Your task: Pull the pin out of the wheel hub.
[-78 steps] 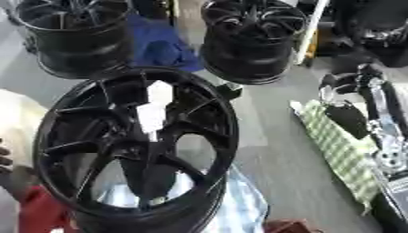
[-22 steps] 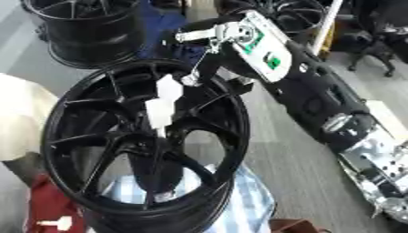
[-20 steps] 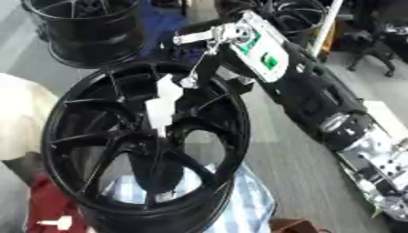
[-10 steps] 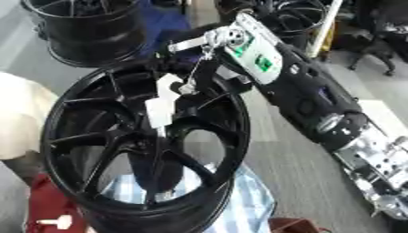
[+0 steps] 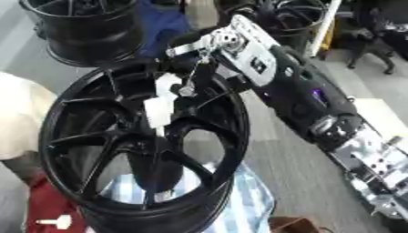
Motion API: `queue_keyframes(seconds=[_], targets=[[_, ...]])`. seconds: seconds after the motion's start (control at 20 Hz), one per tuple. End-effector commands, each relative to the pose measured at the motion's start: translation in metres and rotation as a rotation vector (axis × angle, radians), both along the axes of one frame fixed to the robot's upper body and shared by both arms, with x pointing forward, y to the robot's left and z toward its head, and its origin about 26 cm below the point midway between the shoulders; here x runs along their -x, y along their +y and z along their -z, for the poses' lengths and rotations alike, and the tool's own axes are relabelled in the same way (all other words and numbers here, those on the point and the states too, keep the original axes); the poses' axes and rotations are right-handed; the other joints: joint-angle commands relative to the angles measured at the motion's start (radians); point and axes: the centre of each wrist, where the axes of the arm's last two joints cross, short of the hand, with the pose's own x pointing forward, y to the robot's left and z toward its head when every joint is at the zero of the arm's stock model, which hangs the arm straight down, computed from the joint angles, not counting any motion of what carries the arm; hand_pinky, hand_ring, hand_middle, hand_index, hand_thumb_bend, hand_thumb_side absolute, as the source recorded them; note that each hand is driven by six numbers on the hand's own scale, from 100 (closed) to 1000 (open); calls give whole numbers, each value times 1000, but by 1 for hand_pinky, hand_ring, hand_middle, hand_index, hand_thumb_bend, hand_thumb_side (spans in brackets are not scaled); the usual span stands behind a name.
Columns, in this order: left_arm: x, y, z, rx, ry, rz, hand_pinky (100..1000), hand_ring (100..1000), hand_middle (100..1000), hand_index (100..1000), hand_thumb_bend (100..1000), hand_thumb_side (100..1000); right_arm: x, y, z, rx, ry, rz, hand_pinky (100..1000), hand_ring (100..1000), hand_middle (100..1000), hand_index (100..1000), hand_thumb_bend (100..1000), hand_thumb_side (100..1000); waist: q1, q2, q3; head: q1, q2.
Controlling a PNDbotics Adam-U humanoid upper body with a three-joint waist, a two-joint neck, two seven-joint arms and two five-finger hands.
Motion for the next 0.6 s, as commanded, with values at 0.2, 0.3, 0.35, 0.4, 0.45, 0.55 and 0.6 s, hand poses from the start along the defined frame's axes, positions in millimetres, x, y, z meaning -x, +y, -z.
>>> queue_keyframes(seconds=[0.2,0.3,0.35,0.4,0.45,0.55,0.6], targets=[[-3,1,-12,-19,-37,15,638,666,638,831,100,722,-3,-4,-5,20,-21,11,858,919,890,931,100,100,4,0,6,-5,-14],[-3,0,-13,-19,-38,18,639,667,638,831,100,722,-3,-3,-3,24,-17,11,858,918,884,927,100,100,3,1,7,-6,-15],[-4,0,-13,-19,-39,18,639,667,638,831,100,722,-3,-3,-2,27,-16,11,856,917,880,924,100,100,3,2,8,-6,-15],[-4,0,-13,-19,-40,19,639,667,638,831,100,722,-4,-3,-1,28,-13,11,855,916,876,921,100,100,3,2,8,-7,-15],[-4,0,-13,-19,-40,20,639,667,638,831,100,722,-4,-3,0,29,-11,12,854,915,872,918,100,100,3,3,9,-7,-15],[-4,0,-14,-19,-43,21,639,667,638,831,100,722,-5,-3,2,29,-7,14,852,913,864,912,100,100,2,5,11,-7,-16],[-4,0,-14,-19,-44,21,639,668,638,831,100,722,-5,-3,3,28,-6,15,851,912,859,908,100,100,2,6,11,-7,-17]])
